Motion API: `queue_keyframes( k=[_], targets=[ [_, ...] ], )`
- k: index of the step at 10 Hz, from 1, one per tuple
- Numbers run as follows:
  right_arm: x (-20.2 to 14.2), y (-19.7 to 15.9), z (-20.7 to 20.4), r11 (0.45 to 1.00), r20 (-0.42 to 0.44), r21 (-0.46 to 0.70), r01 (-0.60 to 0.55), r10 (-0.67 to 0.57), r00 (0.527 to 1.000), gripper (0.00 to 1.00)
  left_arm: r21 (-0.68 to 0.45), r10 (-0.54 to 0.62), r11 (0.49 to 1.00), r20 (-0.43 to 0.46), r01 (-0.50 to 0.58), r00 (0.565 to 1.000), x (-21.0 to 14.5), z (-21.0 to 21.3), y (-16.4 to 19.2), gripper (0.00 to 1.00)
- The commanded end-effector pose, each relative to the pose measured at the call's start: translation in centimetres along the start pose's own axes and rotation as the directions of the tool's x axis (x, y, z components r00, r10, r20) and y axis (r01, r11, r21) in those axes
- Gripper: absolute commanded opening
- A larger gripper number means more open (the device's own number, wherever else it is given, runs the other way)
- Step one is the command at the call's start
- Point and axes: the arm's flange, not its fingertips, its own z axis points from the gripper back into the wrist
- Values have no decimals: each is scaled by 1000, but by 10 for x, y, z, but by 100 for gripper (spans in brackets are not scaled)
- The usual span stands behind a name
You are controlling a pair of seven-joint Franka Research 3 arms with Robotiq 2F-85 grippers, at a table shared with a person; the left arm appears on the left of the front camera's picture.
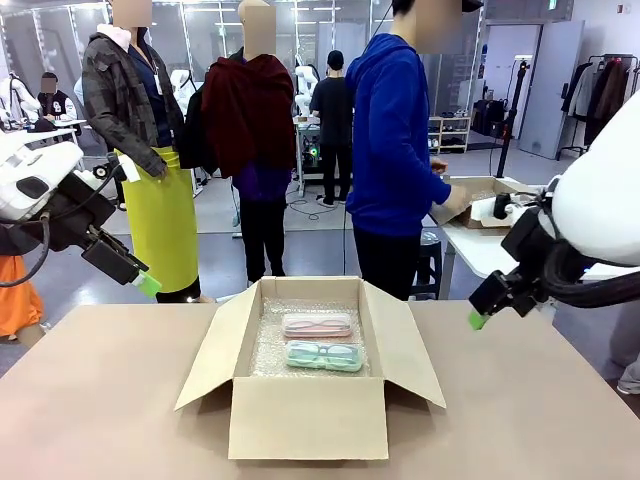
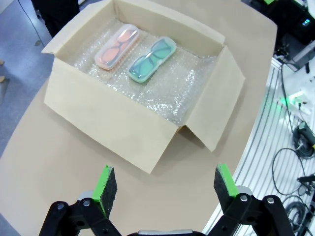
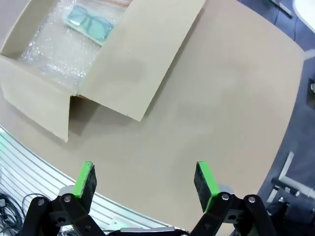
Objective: Pack the glasses set securely to prepare it for shipping.
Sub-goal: Position the Package Box on the left side of the table.
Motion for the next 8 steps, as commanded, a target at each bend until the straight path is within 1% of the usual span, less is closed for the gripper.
queue_keyframes(
  k=[1,3,4,8],
  targets=[
    [-35,7,-4,997,-1,-24,75,-75,997,100,-18,-17,1000,18,17,1000,-1,2,2,100],
    [-41,6,-15,996,13,-8,88,-88,996,100,-18,-17,1000,18,17,1000,-1,2,2,100],
    [-4,0,10,999,9,-4,53,-53,999,100,-18,-17,1000,18,17,1000,-1,2,2,100],
    [-4,0,10,999,9,-4,53,-53,999,100,-18,-17,1000,18,17,1000,-1,2,2,100]
  ],
)
